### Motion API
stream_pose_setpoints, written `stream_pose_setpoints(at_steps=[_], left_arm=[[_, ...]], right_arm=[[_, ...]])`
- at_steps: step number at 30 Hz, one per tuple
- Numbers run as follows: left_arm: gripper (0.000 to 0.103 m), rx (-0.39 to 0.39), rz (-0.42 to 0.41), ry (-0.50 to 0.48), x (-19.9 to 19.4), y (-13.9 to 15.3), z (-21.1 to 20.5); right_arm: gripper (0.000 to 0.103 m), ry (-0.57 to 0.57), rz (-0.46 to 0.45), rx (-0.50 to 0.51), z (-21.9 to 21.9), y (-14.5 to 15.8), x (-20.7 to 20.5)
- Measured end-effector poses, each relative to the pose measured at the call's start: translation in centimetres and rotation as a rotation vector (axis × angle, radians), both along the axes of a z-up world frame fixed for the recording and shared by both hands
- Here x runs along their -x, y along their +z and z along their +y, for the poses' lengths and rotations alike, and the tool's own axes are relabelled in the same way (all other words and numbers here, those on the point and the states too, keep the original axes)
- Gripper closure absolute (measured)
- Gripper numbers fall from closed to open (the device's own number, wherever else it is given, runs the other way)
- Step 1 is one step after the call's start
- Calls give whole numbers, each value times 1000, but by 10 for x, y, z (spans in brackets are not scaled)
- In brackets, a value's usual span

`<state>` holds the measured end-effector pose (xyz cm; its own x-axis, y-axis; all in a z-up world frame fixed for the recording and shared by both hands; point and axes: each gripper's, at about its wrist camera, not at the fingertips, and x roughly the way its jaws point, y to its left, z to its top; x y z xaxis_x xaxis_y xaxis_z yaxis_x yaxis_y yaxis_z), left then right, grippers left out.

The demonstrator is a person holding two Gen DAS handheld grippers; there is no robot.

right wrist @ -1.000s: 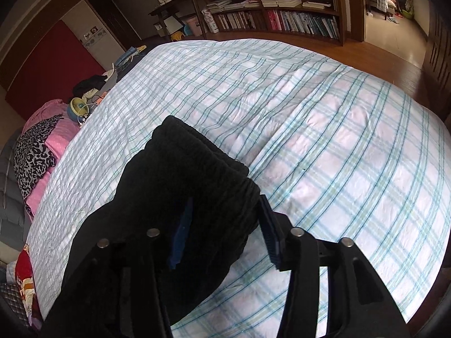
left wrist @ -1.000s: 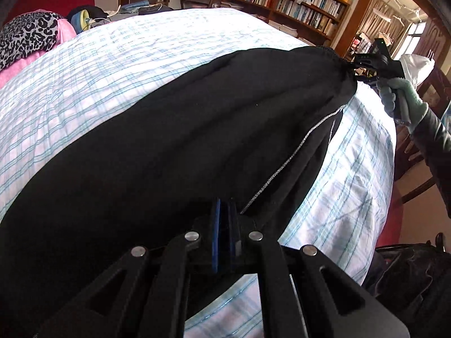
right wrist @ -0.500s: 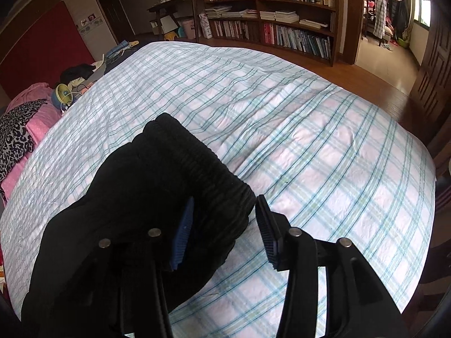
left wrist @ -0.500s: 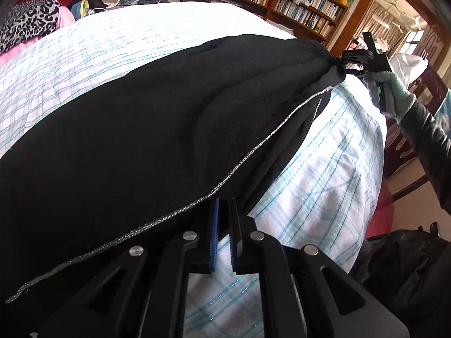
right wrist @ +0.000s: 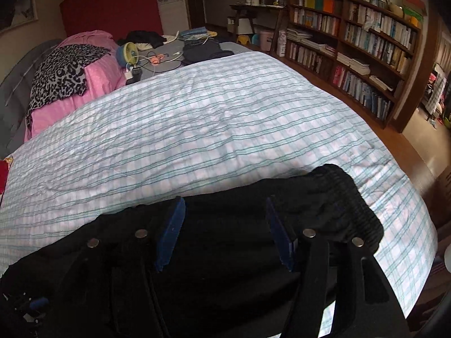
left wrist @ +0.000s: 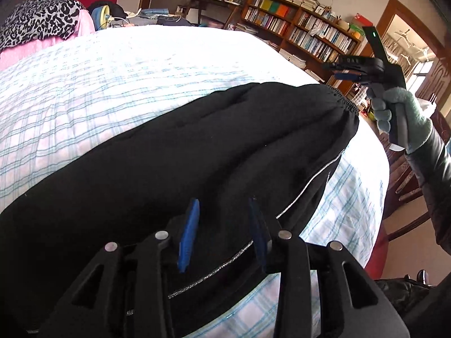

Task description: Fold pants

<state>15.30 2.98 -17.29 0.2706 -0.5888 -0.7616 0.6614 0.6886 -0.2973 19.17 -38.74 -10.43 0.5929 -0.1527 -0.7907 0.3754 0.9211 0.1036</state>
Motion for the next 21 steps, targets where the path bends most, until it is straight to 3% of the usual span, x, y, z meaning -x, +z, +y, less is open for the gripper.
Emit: stream_pose_setpoints(at_steps=[5,10,15,21], left_arm=[[65,-15,38,-27,6,-17,-6],[63,-6,36,-33,13,-24,-1],[63,12,51,-32,10,-27,1],[62,30,55,-36,10,-28,4]], right_arm=[[42,158,109,-50,59,-30,-69],[42,224,222,-102,78,-63,-106],[42,306,336,-21,93,-82,-98],[47,356,398,18,91,-90,-64]])
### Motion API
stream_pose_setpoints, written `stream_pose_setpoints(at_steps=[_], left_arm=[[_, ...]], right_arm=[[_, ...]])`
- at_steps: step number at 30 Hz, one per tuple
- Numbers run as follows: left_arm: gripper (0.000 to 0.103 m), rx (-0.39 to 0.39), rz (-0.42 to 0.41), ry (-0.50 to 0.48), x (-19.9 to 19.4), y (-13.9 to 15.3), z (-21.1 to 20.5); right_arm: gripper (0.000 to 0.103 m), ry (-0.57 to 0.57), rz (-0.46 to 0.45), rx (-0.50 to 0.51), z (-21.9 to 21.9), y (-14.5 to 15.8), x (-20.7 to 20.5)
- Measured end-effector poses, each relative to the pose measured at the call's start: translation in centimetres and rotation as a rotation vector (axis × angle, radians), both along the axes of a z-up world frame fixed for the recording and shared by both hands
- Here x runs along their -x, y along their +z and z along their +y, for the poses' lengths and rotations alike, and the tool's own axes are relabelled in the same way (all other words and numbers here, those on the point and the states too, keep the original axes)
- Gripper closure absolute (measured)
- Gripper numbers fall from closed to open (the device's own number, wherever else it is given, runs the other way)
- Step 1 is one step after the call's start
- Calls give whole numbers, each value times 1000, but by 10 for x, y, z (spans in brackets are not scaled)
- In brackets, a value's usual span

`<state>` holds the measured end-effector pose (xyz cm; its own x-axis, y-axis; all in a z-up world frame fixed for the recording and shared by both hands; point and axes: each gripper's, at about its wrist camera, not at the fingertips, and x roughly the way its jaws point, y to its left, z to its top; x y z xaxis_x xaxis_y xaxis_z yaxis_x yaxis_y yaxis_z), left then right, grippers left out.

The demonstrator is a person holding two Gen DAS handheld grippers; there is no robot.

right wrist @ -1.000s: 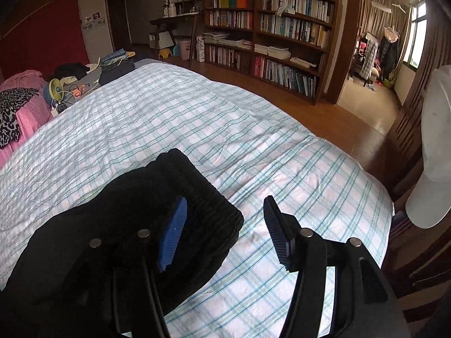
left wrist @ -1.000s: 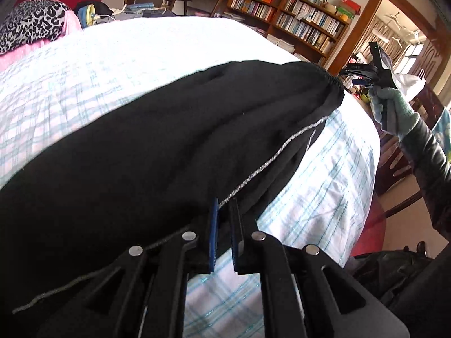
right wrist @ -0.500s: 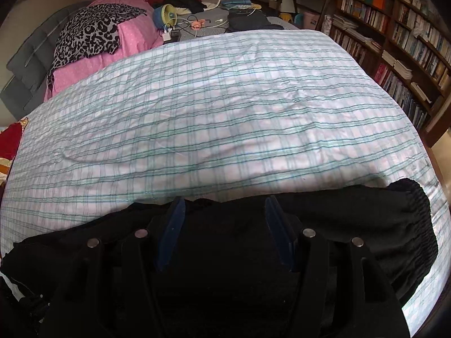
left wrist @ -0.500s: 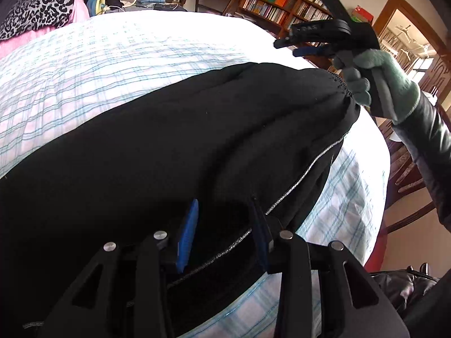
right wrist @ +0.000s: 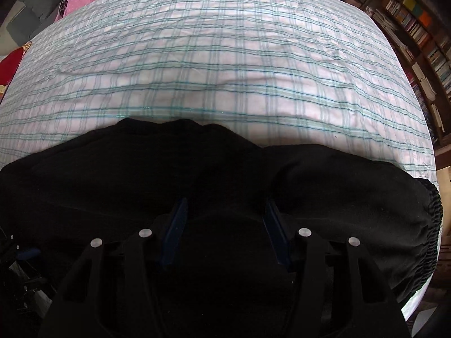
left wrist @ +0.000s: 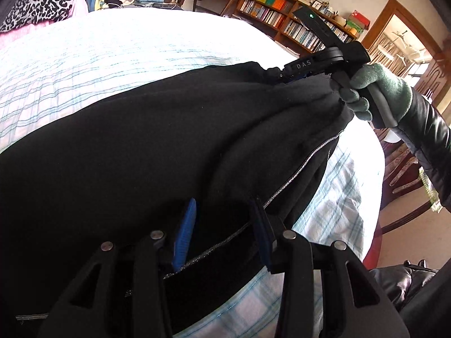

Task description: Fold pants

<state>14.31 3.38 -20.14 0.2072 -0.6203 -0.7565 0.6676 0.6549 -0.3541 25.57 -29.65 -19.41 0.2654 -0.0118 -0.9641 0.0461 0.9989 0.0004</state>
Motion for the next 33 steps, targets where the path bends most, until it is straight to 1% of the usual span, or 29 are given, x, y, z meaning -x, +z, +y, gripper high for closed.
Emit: stream_pose_setpoints(at_steps=[4,6,9,11,15,17,20,23,25,27,29,30,33], left_arm=[[61,4,-5,-3,1,-1,1],[61,7,-5,-3,1,-1,1],[60,12,-2,-1,1,-2,1],[60,14,-2,-1,1,-2,3],[60,14,-5,1,1,-2,4],[60,15,-4,1,1,-2,4],[60,21,8,4,-2,-1,5],[60,35,33,17,-8,4,7],[60,55,46,40,-13,11,10],[60,67,19,60,-16,22,12],[59,52,-34,69,-18,31,10],[57,45,-51,69,-20,33,8],[56,29,-42,77,-28,29,1]], right_arm=[[47,-41,-41,-25,-8,13,2],[47,-54,-75,-41,-7,24,-5],[47,-64,-109,-90,0,35,-25],[47,-58,-97,-111,9,33,-43],[47,-93,-32,-132,17,15,-71],[47,-83,-9,-107,23,7,-75],[47,-49,23,-14,31,0,-68],[47,-28,41,37,32,-4,-52],[47,-22,48,46,30,-5,-40],[47,-18,50,46,28,-5,-29],[47,-16,50,48,28,-5,-21],[47,-15,50,49,28,-6,-17],[47,-19,47,46,30,-7,-11]])
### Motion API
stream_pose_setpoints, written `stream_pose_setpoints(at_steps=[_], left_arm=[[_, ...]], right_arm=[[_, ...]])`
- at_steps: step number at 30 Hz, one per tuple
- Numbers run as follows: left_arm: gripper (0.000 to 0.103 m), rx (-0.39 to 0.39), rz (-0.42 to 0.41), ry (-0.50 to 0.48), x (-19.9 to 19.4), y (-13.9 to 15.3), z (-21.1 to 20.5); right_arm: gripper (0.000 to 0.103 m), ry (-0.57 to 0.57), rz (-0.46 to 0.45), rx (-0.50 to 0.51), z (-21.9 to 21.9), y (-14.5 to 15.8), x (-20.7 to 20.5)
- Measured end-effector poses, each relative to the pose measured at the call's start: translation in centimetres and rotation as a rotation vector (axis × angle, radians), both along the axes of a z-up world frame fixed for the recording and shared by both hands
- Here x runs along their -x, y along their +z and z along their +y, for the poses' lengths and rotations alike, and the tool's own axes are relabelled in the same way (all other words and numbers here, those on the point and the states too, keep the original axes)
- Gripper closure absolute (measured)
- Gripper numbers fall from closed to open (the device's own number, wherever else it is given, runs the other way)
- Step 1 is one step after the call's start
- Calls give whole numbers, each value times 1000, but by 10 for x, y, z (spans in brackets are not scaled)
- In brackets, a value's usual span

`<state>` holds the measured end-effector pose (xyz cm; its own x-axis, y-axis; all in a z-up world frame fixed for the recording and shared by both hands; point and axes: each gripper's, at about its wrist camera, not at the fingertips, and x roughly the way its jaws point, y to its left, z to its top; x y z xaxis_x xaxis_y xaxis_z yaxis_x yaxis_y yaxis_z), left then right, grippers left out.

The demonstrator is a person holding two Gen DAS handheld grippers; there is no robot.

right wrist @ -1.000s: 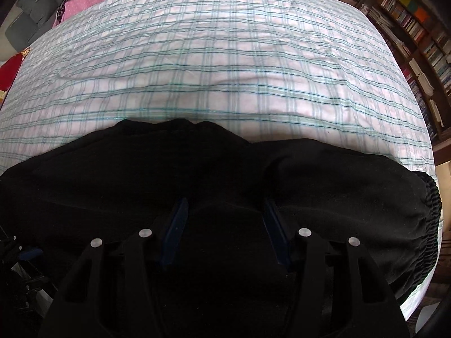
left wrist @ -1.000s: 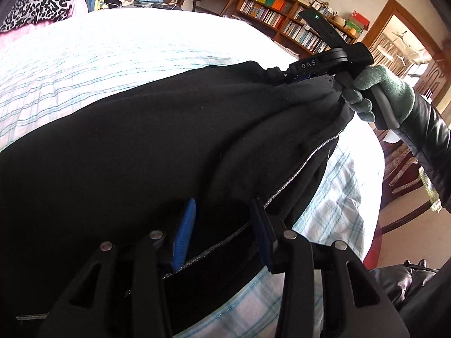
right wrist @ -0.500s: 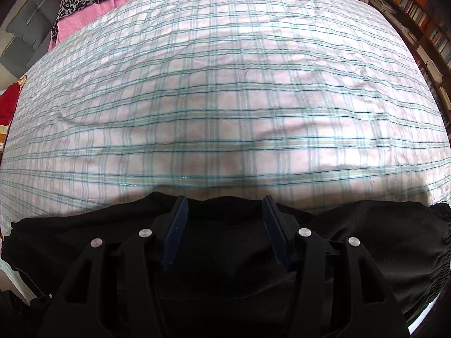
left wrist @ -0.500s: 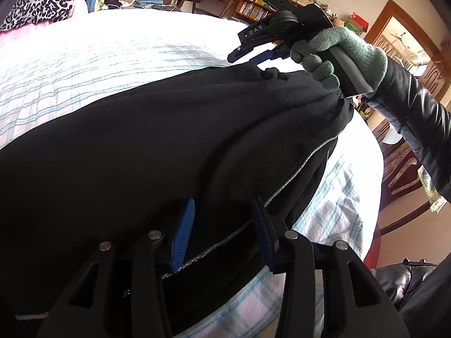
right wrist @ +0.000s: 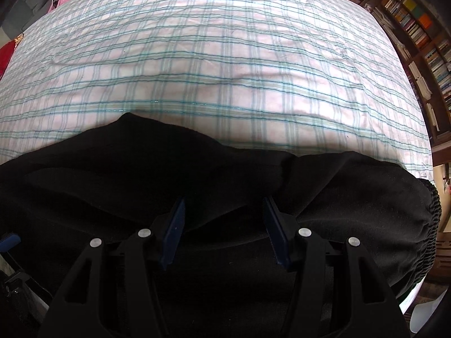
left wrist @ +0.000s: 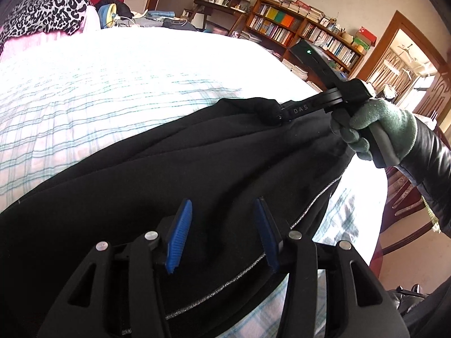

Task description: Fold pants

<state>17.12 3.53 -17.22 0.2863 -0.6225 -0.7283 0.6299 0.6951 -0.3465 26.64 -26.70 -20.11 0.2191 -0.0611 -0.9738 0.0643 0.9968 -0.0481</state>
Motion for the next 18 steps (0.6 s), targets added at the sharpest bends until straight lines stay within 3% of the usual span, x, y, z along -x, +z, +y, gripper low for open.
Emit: stream_pose_setpoints(at_steps=[6,11,18], left_arm=[[56,-43,43,-37,3,-24,-13],[55,-47,28,-43,7,-28,-13],[55,-38,32,-46,7,-30,-12]], right_arm=[[47,-12,-59,19,3,16,-5],[47,0,-90,35,15,27,-33],[48,33,57,114,19,-9,-64]])
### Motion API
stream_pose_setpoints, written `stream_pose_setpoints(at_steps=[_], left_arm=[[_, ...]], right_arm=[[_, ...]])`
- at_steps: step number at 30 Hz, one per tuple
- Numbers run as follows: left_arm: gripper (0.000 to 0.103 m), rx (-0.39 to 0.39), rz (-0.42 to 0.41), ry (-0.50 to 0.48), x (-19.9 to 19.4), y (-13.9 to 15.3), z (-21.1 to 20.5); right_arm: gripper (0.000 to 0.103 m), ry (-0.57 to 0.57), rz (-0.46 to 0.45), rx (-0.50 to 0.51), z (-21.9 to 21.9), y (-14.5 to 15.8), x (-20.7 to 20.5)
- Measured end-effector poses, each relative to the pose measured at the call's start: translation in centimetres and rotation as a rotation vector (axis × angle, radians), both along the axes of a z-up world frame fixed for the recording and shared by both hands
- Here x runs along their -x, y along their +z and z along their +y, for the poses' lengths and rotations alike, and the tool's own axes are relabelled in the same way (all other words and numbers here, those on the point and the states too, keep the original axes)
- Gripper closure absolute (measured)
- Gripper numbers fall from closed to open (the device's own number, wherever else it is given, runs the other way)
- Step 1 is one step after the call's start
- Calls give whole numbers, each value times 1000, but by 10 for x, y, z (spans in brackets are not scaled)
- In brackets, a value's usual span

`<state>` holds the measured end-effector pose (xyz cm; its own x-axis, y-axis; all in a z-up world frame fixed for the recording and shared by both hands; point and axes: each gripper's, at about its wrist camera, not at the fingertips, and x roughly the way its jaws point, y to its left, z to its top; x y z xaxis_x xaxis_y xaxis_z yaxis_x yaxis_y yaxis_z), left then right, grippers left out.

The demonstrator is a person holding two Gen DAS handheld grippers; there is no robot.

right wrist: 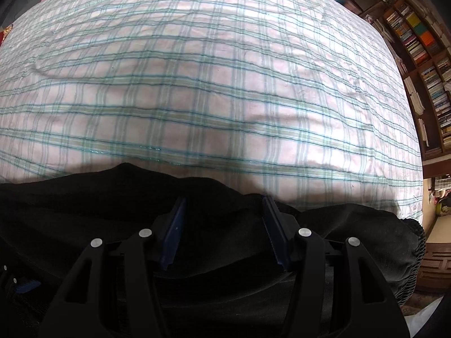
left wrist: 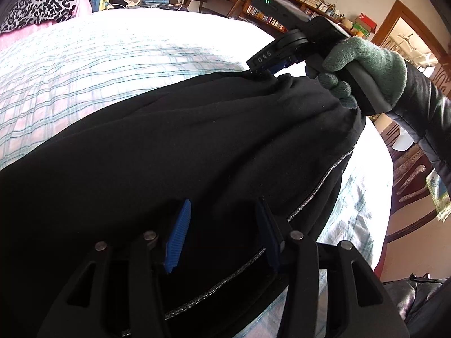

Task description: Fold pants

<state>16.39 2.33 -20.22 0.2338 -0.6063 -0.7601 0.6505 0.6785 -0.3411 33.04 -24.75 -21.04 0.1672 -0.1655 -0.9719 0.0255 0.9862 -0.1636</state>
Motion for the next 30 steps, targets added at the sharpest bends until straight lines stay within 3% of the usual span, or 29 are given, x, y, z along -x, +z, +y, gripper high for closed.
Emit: stream_pose_setpoints(at_steps=[2,3,4,6,12,17,19,24,30], left_arm=[[55,7,4,0,-1,-1,1],[54,9,5,0,-2,-2,2],[54,10,6,0,-2,-3,2],[54,13,7,-1,-3,-4,4],[54,9,-1,3,0,-4,5],[53,-4,0,2,2,-4,0],[53,-8,4,3,2,-4,-2],[52,-7,29,7,1,-3,-3],[49,-36,11,9,5,-2,-9]], right_arm=[[61,5,15,-4,-5,-1,3],[80,-4,4,-11,-8,3,5],[90,-23,-20,2,-11,8,8],[93,-41,-82,23,-15,21,10],[95,-104,-167,36,-14,25,-9],[95,-179,-165,-48,-24,2,-20],[93,-220,-176,-111,-37,-1,-16],[89,-343,-226,-381,-77,13,-1],[75,-347,-302,-501,-92,35,23]])
